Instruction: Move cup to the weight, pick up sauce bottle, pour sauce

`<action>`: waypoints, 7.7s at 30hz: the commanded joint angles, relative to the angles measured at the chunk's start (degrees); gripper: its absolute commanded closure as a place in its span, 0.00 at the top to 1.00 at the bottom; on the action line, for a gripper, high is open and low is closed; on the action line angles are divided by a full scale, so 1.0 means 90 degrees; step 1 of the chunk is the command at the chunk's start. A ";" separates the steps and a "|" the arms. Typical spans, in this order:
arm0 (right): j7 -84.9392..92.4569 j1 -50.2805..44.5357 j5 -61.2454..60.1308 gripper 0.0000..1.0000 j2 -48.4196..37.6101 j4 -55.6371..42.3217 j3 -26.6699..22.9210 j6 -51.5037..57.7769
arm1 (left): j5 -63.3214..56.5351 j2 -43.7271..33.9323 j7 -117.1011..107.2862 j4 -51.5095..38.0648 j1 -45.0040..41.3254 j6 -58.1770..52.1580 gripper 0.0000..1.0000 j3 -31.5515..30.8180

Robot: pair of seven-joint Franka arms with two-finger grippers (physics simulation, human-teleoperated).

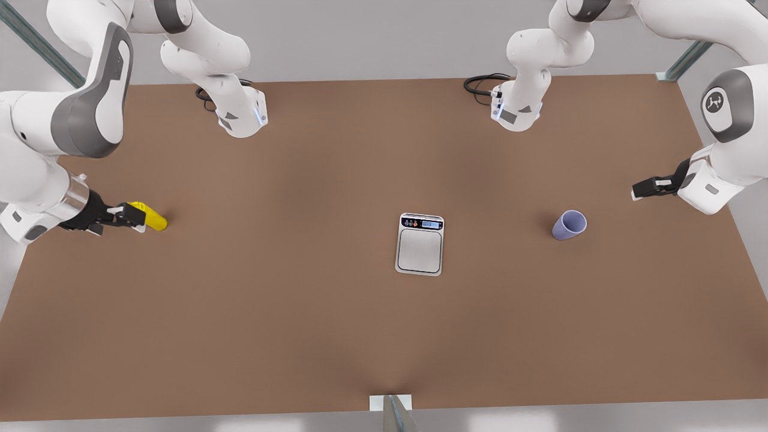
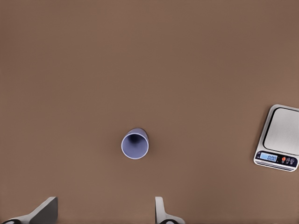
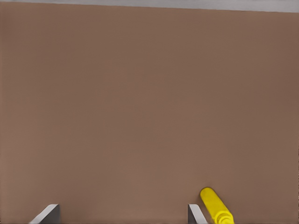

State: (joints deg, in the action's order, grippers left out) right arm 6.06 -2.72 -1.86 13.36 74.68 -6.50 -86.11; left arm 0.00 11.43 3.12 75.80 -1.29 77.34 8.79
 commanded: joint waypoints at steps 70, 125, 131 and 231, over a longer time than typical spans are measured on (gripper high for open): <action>1.5723 0.5243 -0.4393 1.00 0.3281 0.3157 0.0195 -0.0120 | 0.0254 0.0781 -0.0141 0.5406 0.0045 0.5723 0.21 0.0459; 0.5294 -0.1700 -0.0878 0.58 0.0429 0.2444 0.0176 -0.5374 | 0.1542 0.1406 -0.6118 0.1422 -0.2748 0.3117 1.00 -0.0617; 0.3770 -0.3399 0.2295 0.58 0.0800 0.1703 0.0205 -0.4867 | 0.1445 0.1474 -0.0825 -0.0805 -0.2006 0.0508 1.00 0.2294; 1.3574 0.0116 -0.7792 0.58 0.4072 0.1067 0.0078 -0.0813 | -0.0801 0.0078 -0.0620 0.0015 -0.1029 -0.0566 1.00 0.0068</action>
State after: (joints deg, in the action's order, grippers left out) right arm 128.59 -1.67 -71.96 50.27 84.29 -5.81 -93.42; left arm -7.20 12.13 -2.46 75.94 -10.55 72.25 9.40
